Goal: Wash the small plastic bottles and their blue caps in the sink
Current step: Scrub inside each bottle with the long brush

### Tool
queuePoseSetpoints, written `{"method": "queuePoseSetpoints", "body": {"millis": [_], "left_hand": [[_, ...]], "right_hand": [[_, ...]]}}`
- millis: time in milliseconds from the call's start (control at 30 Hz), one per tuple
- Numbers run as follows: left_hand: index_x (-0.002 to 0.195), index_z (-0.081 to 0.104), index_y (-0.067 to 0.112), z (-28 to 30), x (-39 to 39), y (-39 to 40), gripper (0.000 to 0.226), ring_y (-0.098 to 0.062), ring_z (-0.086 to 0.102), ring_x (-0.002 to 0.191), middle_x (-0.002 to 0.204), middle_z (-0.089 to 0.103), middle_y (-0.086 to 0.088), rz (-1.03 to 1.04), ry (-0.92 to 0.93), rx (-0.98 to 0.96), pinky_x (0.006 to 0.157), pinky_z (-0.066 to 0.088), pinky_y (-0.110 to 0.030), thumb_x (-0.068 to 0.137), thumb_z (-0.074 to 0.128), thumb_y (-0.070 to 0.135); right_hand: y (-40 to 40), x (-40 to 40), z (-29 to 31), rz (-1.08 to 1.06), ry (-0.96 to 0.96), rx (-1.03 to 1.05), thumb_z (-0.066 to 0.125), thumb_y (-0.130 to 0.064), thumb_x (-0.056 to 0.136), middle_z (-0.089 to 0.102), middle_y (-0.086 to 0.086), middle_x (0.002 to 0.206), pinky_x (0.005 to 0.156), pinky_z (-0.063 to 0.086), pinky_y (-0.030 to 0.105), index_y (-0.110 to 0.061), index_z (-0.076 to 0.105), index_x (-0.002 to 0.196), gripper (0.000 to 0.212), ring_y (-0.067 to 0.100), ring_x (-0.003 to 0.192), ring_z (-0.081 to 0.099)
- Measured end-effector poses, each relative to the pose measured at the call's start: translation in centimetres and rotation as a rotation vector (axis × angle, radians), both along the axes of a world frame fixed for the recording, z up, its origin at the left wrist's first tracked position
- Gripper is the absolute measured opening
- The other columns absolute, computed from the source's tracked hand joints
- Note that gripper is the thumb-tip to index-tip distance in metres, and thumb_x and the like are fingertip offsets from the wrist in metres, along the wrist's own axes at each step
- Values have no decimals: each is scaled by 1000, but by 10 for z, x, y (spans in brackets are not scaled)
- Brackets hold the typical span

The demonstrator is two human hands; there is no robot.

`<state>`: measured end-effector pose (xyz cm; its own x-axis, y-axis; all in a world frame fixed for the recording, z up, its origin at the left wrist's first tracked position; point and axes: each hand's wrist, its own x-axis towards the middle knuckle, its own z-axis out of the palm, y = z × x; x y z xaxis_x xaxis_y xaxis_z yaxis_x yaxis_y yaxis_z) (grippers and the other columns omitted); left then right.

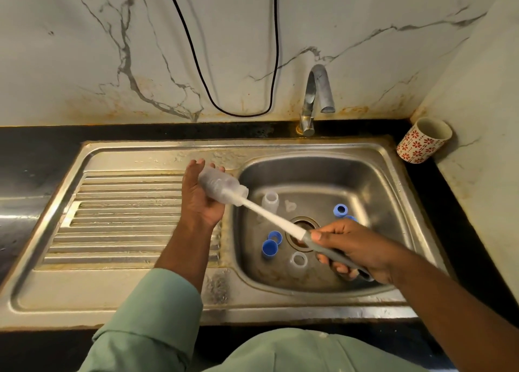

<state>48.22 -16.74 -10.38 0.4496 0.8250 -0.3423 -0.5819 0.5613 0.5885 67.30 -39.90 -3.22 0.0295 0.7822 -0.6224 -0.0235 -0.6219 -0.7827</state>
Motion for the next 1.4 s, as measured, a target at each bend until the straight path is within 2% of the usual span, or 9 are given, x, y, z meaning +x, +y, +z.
{"method": "queuePoseSetpoints", "body": {"millis": [233, 400, 567, 700, 833, 967, 1100, 1233, 1400], "left_hand": [[85, 60, 18, 10, -1, -6, 20, -15, 55, 72, 76, 53, -1, -21, -90, 37, 71, 55, -32, 93, 57, 35], [99, 54, 25, -14, 6, -8, 33, -19, 53, 79, 84, 50, 0, -1, -21, 87, 76, 52, -39, 79, 80, 26], [107, 53, 16, -7, 4, 6, 48, -18, 57, 78, 86, 52, -2, -22, -73, 44, 77, 55, -37, 71, 83, 29], [111, 50, 22, -14, 9, -2, 42, -20, 57, 81, 90, 53, -2, 58, -24, 75, 81, 55, -43, 80, 77, 24], [94, 58, 19, 0, 8, 0, 31, -15, 58, 80, 88, 54, 0, 44, -86, 20, 80, 55, -35, 75, 79, 33], [110, 54, 21, 5, 5, -3, 24, -17, 60, 79, 89, 55, -1, 97, -101, 98, 82, 55, -40, 89, 66, 21], [95, 58, 17, 9, 6, -2, 21, -16, 59, 76, 85, 54, -1, 58, -123, 36, 79, 56, -35, 84, 69, 31], [112, 55, 22, 3, 3, -2, 44, -16, 60, 76, 85, 56, 1, 85, -57, 97, 79, 55, -39, 75, 80, 25], [99, 63, 21, 5, 6, -1, 15, -16, 57, 78, 83, 57, 1, 107, -96, 95, 83, 53, -38, 86, 69, 26]], "right_hand": [[-8, -6, -11, -49, 306, -104, 54, -28, 97, 58, 11, 69, 34, 33, 17, -2, 64, 115, 33, 9, 41, 43], [4, 33, 5, 74, -378, 60, 61, -29, 95, 68, 7, 72, 43, 40, 24, -31, 73, 101, 14, 14, 49, 50], [-6, 13, 4, 67, 10, -13, 60, -32, 94, 67, 13, 76, 39, 38, 22, -18, 74, 97, 20, 13, 46, 47], [10, 35, 9, 28, -407, 94, 62, -28, 94, 71, 7, 72, 43, 40, 24, -25, 73, 101, 13, 13, 49, 50], [4, 13, 7, 66, 23, 25, 56, -27, 98, 65, 11, 75, 39, 37, 21, -8, 70, 108, 26, 12, 47, 47], [8, 24, 2, 1, -231, 70, 59, -25, 96, 69, 11, 77, 42, 38, 25, -23, 74, 102, 16, 15, 50, 49], [6, 8, 4, 52, 37, 21, 57, -28, 96, 65, 11, 74, 40, 37, 22, -11, 72, 105, 24, 13, 48, 47], [15, 31, 16, 52, -394, 91, 62, -28, 94, 71, 9, 74, 44, 39, 24, -22, 73, 102, 16, 13, 49, 50], [15, 19, 12, 94, -176, 35, 59, -28, 95, 67, 7, 71, 43, 37, 25, -11, 72, 99, 22, 12, 47, 48]]}}
